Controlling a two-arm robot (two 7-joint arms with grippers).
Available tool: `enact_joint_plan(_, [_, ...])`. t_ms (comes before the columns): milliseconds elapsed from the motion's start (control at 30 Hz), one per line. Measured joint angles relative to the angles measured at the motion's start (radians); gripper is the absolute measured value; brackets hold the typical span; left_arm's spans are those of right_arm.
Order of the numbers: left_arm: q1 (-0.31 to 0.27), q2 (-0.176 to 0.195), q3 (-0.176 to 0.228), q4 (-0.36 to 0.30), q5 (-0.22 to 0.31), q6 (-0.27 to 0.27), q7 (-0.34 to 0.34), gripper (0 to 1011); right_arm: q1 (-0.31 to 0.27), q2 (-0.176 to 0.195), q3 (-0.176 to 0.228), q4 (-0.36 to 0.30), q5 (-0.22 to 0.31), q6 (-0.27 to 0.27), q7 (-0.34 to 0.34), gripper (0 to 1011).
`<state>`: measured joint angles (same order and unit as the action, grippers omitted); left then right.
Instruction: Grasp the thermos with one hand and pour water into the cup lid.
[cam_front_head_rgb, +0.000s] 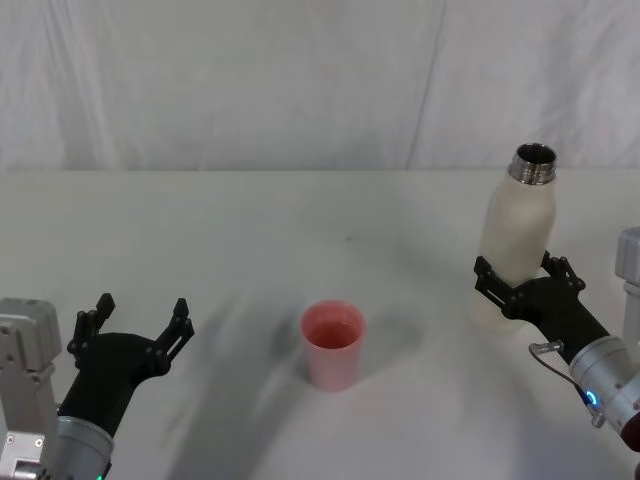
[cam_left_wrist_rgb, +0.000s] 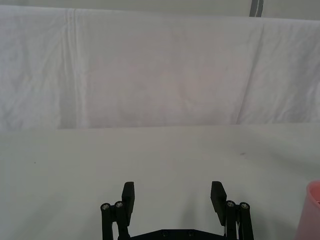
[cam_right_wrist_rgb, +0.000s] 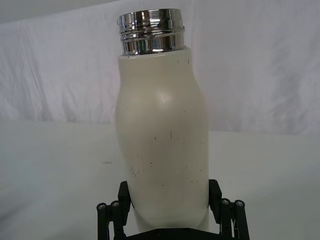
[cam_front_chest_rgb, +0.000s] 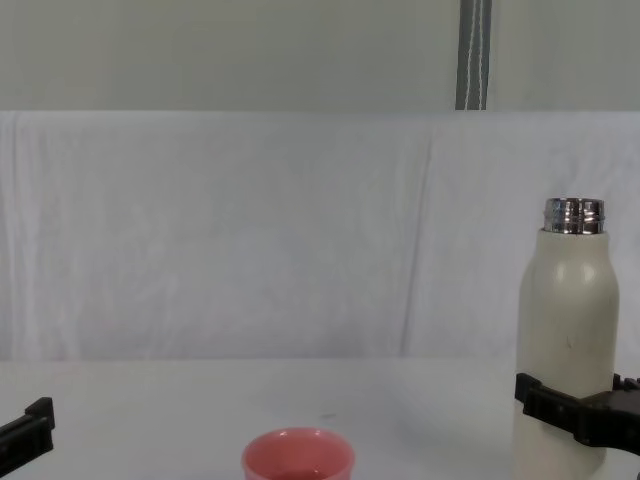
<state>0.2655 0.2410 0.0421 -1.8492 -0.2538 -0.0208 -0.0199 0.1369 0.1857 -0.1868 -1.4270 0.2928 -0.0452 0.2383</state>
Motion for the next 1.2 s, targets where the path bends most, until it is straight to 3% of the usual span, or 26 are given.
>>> enact_joint_plan(1000, [0.000, 0.000, 0.000, 0.000, 0.000, 0.000, 0.000, 1001, 0.000, 0.001, 0.000, 0.000, 0.000, 0.003, 0.000, 957])
enact_joint_plan(1200, [0.000, 0.000, 0.000, 0.000, 0.000, 0.000, 0.000, 1001, 0.000, 0.001, -0.001, -0.001, 0.001, 0.002, 0.000, 1001])
